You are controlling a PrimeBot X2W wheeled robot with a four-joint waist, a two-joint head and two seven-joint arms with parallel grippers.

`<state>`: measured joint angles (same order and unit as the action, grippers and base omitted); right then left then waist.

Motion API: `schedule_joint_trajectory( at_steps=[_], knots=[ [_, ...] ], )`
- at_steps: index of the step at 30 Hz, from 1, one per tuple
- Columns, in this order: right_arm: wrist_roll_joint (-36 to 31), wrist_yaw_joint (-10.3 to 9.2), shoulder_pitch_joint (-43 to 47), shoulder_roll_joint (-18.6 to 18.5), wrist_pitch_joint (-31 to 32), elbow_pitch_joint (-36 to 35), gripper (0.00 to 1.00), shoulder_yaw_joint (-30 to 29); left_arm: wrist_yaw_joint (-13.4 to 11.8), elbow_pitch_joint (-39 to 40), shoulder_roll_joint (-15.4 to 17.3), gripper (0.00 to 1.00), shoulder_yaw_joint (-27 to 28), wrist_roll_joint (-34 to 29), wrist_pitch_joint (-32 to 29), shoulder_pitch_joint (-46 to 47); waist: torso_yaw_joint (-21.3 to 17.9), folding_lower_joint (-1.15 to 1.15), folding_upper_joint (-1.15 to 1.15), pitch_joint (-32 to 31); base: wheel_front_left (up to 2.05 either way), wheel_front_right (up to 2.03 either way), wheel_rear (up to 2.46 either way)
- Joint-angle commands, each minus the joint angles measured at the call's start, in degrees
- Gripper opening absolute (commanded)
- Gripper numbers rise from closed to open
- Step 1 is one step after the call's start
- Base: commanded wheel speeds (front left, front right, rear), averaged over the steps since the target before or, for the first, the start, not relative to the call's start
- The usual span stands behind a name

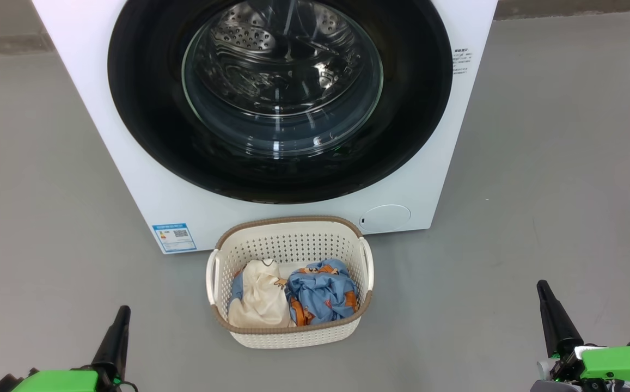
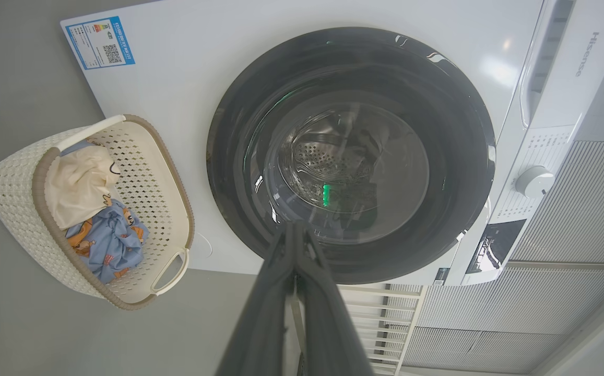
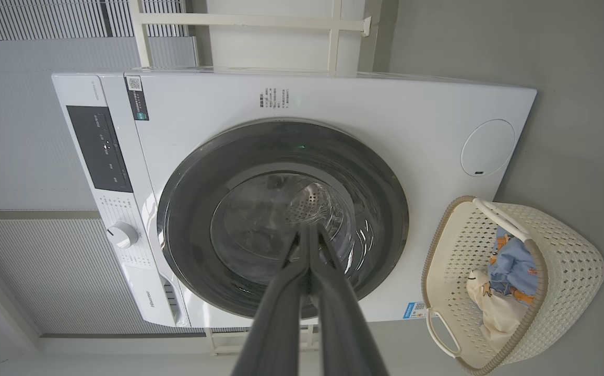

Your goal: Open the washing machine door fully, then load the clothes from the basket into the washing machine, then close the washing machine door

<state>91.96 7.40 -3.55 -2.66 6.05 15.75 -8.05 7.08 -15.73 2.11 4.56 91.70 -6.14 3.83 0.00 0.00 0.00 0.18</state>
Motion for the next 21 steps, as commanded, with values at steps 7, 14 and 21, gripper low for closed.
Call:
schedule_joint_trajectory(
  at_steps=[7,14,21],
  knots=[
    [0.2,0.09,-2.6,-0.2,0.4,-1.7,0.0,1.5,0.4,1.7,0.8,0.0,1.9,0.5,-0.3,2.4,0.0,0.0,0.0,0.0,0.0,0.0,0.0],
    [0.2,0.09,-2.6,-0.2,0.4,-1.7,0.0,1.5,0.4,1.7,0.8,0.0,1.9,0.5,-0.3,2.4,0.0,0.0,0.0,0.0,0.0,0.0,0.0],
    [0.2,0.09,-2.6,-0.2,0.4,-1.7,0.0,1.5,0.4,1.7,0.8,0.0,1.9,0.5,-0.3,2.4,0.0,0.0,0.0,0.0,0.0,0.0,0.0]
  ],
)
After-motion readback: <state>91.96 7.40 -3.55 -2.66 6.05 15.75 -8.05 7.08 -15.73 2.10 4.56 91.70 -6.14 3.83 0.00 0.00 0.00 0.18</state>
